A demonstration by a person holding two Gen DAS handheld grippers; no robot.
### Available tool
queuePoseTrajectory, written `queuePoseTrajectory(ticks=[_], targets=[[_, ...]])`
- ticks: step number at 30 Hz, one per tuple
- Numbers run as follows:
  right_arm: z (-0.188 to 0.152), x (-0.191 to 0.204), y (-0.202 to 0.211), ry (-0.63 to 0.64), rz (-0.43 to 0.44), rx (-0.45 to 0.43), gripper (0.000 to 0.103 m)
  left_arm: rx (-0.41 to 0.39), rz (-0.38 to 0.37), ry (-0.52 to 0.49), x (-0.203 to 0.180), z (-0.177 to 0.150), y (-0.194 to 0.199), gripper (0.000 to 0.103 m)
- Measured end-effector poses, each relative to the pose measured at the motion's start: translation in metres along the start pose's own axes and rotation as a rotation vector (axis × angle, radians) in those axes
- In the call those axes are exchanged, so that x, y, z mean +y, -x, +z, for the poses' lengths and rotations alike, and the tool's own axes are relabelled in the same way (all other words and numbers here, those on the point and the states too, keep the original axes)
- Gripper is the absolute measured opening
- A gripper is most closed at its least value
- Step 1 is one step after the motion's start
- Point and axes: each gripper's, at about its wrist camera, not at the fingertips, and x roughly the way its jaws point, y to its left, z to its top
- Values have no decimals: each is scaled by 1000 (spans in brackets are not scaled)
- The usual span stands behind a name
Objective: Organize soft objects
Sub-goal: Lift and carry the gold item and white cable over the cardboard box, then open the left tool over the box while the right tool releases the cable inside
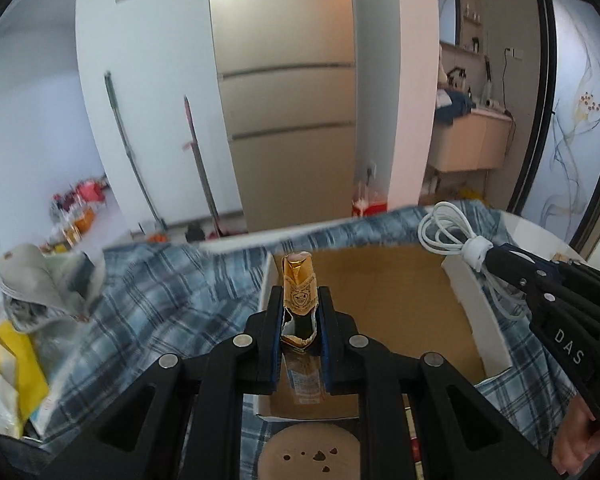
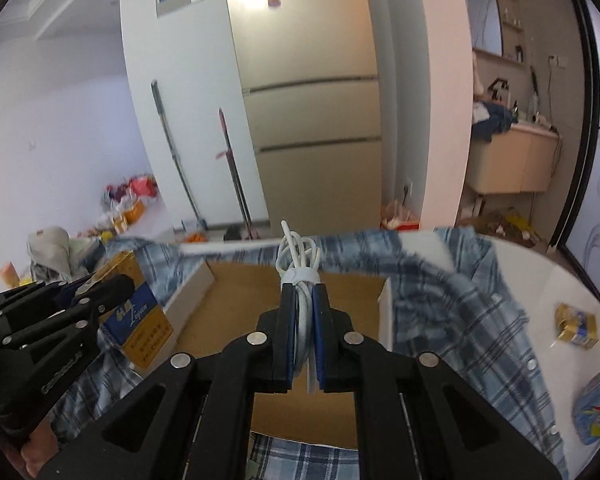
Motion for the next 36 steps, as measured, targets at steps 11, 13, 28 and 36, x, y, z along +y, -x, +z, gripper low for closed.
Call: queuePoseTrajectory(ticks=[11,13,28,36], targets=[[-19,1,-41,24,-4,112,8,-19,8,19,6,-17,-34,16],[-22,1,-46,32,-8,129,8,-29,22,32,10,-18,-37,16],[-24,-3,-57,44,-52,176,28,-84,18,-56,-7,-22,-29,39],[-18,-13,-50,17,-114,128,43,-94,-40,-60,-13,-23,-23,71]])
